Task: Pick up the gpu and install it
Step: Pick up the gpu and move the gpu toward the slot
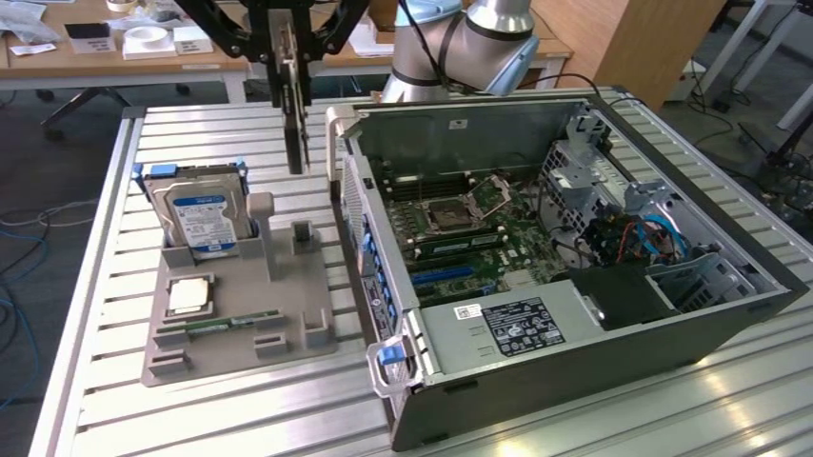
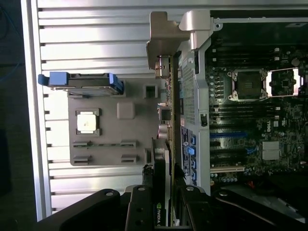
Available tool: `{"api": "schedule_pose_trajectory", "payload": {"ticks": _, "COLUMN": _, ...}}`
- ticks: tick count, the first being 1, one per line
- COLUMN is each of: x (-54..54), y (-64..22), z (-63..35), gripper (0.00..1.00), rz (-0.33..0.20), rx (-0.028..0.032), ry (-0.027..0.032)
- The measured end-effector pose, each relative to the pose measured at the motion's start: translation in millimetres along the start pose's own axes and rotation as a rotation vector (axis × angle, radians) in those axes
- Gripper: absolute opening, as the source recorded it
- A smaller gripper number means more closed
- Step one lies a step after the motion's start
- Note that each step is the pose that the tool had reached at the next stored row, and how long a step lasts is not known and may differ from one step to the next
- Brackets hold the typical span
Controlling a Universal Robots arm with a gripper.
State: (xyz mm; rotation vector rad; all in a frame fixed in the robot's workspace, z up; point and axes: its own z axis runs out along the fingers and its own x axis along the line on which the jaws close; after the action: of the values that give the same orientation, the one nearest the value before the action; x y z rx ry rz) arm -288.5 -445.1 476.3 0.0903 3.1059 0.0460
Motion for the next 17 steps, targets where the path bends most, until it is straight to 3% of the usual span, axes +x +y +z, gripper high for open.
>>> {"api": "schedule_pose_trajectory", "payload": {"ticks": 12, "x": -0.5, "y": 0.1, "z": -2.7, "gripper": 0.27, "rz": 0.0, "rx": 0.0, "ry": 0.0}}
{"api": "schedule_pose_trajectory", "payload": {"ticks": 17, "x": -10.0, "y": 0.8, "z": -2.3, "gripper": 0.27, "rz": 0.0, "rx": 0.0, "ry": -0.0001}}
